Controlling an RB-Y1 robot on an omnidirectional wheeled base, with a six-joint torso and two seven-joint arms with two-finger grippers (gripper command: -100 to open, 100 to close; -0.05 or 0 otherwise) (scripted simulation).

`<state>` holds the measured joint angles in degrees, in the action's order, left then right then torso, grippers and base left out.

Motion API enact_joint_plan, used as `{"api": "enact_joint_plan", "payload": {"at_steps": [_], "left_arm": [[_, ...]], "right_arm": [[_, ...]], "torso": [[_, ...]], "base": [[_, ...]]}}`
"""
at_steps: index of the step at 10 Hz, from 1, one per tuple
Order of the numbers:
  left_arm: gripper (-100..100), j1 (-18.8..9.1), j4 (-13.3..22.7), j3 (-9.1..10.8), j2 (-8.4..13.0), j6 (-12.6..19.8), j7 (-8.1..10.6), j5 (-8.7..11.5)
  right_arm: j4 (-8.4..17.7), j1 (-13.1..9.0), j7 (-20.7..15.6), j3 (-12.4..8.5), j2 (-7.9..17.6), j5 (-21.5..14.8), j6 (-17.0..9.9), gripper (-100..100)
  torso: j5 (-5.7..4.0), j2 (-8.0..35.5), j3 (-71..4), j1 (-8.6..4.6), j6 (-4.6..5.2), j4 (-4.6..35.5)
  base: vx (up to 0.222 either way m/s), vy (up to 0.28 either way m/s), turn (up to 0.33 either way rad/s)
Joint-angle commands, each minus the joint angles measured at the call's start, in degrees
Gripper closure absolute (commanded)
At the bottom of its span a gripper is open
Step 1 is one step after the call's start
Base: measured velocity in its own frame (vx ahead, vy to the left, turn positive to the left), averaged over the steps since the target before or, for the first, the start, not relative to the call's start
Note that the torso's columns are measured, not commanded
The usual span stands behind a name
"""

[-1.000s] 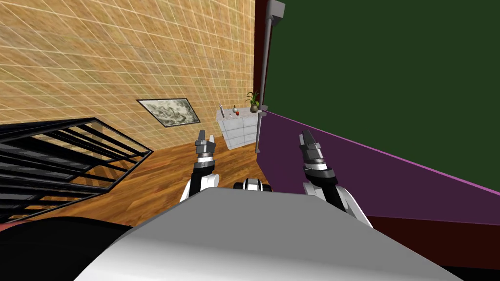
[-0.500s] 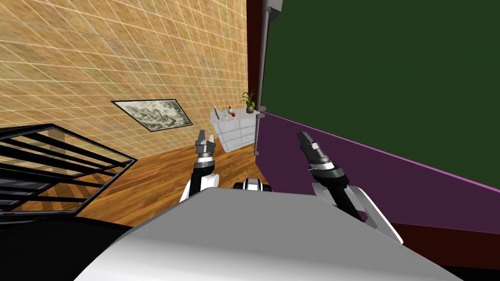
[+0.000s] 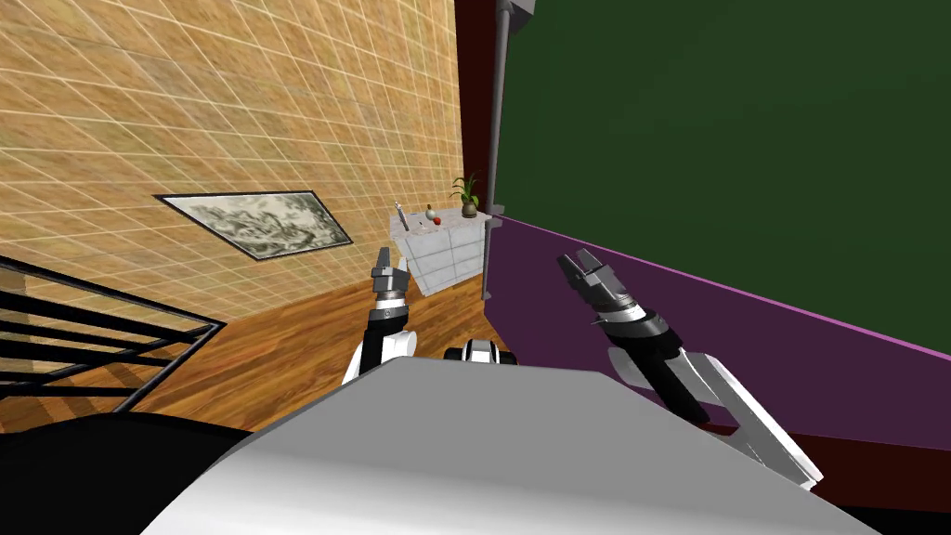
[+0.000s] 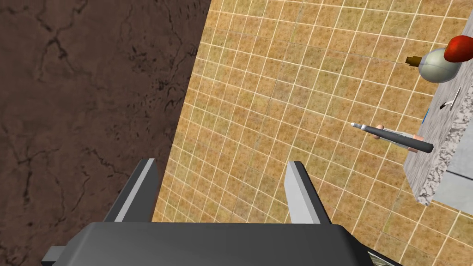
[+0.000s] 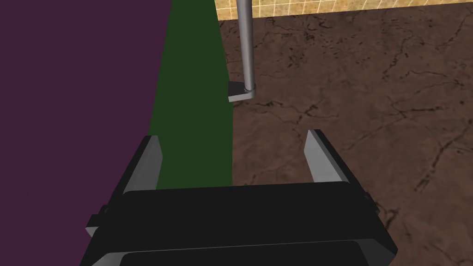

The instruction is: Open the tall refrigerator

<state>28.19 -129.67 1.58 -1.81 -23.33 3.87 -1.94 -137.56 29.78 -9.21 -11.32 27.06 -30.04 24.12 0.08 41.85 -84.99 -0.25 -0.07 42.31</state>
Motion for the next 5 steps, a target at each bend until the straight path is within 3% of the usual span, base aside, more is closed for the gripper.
{"api": "enact_joint_plan", "payload": {"at_steps": [1,4,5], "left_arm": [[0,0.00,0.00,0.00,0.00,0.00,0.00,0.00],[0,0.00,0.00,0.00,0.00,0.00,0.00,0.00],[0,0.01,0.00,0.00,0.00,0.00,0.00,0.00]], "right_arm": [[-0.47,-0.30,-1.22,-2.37,3.23,-3.42,-0.44,-100],[-1.02,-0.41,-3.39,-6.21,8.87,-9.17,-0.99,-100],[-1.02,-0.41,-3.39,-6.21,9.64,-10.05,-0.99,-100]], "torso": [[0.05,-0.10,-0.09,0.06,0.03,0.01],[0.10,-0.34,-0.31,0.05,-0.08,-0.01],[0.16,-0.53,-0.45,0.10,-0.10,-0.04]], "base": [[0.082,0.071,-0.077],[0.112,0.086,-0.188],[0.107,0.090,-0.094]]}}
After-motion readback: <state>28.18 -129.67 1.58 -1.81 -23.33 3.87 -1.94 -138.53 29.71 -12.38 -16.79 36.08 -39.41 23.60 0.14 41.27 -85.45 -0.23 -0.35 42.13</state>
